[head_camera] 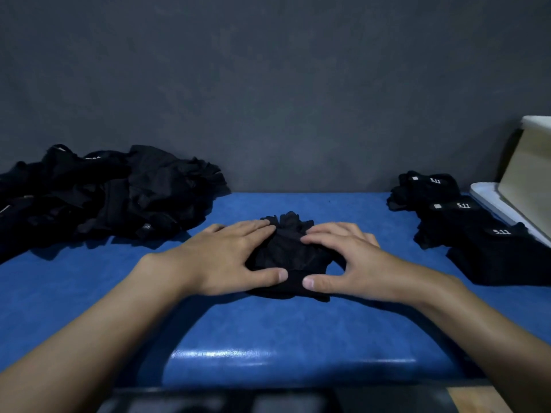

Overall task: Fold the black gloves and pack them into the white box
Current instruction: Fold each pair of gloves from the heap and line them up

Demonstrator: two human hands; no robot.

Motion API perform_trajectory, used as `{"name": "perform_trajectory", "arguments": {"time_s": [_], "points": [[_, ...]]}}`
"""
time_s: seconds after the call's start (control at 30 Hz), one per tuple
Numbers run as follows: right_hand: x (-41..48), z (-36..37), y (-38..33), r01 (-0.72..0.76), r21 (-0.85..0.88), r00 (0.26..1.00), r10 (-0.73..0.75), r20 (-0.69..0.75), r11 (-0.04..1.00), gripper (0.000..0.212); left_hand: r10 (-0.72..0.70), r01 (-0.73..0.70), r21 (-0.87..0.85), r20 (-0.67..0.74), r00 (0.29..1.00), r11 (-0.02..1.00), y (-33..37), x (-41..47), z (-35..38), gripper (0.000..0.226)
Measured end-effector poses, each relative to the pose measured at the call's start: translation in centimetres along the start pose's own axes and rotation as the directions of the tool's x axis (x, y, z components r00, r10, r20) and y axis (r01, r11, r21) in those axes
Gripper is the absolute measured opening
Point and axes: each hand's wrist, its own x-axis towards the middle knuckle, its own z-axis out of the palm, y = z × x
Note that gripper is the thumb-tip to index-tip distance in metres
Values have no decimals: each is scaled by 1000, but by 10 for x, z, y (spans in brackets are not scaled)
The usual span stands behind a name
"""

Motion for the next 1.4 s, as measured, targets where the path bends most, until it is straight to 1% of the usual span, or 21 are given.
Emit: {"name": "perform_trajectory", "arguments": {"time_s": [0.1, 0.17, 0.27, 0.33, 0.4, 0.5, 0.53, 0.6, 0.7, 0.83, 0.9, 0.93, 1.0, 1.07, 1.13, 1.2, 1.3, 1.4], "points": [[-1, -3, -3, 6, -8, 1000, -6, 1, 1000, 86, -3, 4, -19, 8, 1000, 1000, 0, -2, -1, 115], [-1, -4, -4, -1, -1, 1000, 1, 5, 1000, 84, -8, 8, -32, -10, 1000, 999, 0, -4, -2, 116], [1, -5, 0, -18, 12, 999, 17, 41, 1000, 90, 30, -37, -63, -114, 993, 997, 0, -5, -3, 114], [2, -7, 0, -38, 29, 998, 36, 58, 999, 94, 76, -97, -131, -154, 985, 987, 1, -6, -4, 106], [1, -8, -4, -43, 78, 999, 41, 31, 996, 91, 103, -125, -180, -130, 986, 976, 2, -8, -3, 100], [-1, -9, -7, -21, 182, 996, 37, -85, 983, 86, 90, -95, -112, -52, 995, 989, 0, -10, -1, 103], [-2, -9, -7, -24, 186, 995, 42, -93, 982, 86, 72, -75, -88, -34, 997, 993, -1, -10, -1, 105], [-5, -10, -9, -40, 133, 998, 47, -50, 990, 88, 39, -39, -58, 5, 999, 998, 1, -11, -3, 108], [-7, -8, -4, -98, 84, 994, 94, 49, 992, 90, 13, -12, -19, 54, 998, 1000, 4, -11, -4, 104], [-4, -7, -1, -118, 97, 992, 112, 64, 988, 100, -9, 12, -39, 78, 997, 999, 4, -9, -3, 103], [-4, -7, -4, -71, 127, 997, 71, 1, 989, 96, 12, -10, -65, 20, 1000, 998, 4, -9, -3, 107], [-3, -6, -5, -36, 146, 998, 44, -50, 989, 93, 31, -35, -87, -44, 999, 996, 4, -10, -4, 106], [-2, -4, -4, 10, 197, 988, 20, -151, 980, 85, 67, -98, -162, -184, 981, 982, 6, -9, -4, 99], [-2, -1, -1, 9, 233, 982, 35, -183, 972, 79, 77, -143, -267, -243, 967, 953, 4, -6, -3, 92], [-3, 1, 0, -5, 198, 989, 34, -142, 980, 80, 95, -162, -305, -225, 970, 938, 2, -4, -1, 88], [-4, -1, 0, -11, 131, 997, 20, -68, 991, 83, 106, -141, -231, -158, 982, 963, 1, -3, 0, 93], [-5, -6, 1, -7, 36, 1000, 6, 30, 999, 80, 63, -67, -111, -32, 997, 992, 1, -4, -1, 106], [-4, -9, 1, -12, 6, 998, 12, 62, 1000, 81, 29, -27, -65, 43, 999, 998, 2, -6, -5, 107]]}}
